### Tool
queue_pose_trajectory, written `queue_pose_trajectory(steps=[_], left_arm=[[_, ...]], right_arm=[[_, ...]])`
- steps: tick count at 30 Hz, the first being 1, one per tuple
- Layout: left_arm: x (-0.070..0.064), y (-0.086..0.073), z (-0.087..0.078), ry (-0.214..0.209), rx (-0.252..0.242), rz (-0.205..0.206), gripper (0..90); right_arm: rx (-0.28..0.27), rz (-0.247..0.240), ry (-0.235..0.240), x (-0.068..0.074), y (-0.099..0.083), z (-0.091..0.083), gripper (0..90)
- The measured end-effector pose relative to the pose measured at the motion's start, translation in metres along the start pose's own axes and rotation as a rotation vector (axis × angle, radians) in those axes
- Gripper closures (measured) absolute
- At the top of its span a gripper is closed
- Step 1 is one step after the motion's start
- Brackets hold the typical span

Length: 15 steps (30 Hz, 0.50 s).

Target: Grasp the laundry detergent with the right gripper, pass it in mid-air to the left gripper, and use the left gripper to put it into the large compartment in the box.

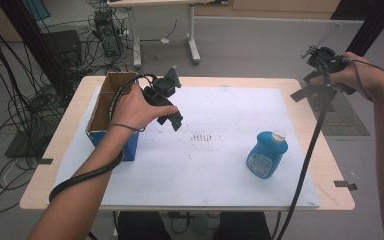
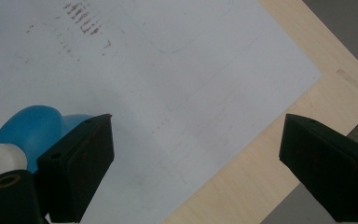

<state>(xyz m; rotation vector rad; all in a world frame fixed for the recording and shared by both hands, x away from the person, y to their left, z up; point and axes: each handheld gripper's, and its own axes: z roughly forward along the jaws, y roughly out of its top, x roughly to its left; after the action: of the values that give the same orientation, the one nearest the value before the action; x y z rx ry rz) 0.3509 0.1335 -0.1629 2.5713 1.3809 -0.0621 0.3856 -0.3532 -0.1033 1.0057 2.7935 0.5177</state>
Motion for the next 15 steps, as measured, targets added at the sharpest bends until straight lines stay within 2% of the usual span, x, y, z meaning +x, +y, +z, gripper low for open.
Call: queue_pose_trajectory(steps=[4, 6, 12, 15], left_arm=[[0.002, -0.003, 0.0, -0.011, -0.011, -0.004, 8.2], [0.002, -0.003, 0.001, -0.01, -0.016, -0.007, 8.1], [-0.002, -0.003, 0.005, 0.001, -0.02, -0.009, 8.1], [-0.002, -0.005, 0.008, -0.002, -0.025, -0.014, 8.1]], right_arm=[[-0.017, 0.007, -0.001, -0.001, -0.011, 0.002, 9.9], [-0.021, 0.002, -0.015, -0.001, -0.018, 0.003, 9.8], [-0.035, 0.005, -0.016, -0.002, -0.027, 0.002, 9.7], [-0.064, -0.002, -0.02, -0.001, -0.037, 0.002, 9.4]])
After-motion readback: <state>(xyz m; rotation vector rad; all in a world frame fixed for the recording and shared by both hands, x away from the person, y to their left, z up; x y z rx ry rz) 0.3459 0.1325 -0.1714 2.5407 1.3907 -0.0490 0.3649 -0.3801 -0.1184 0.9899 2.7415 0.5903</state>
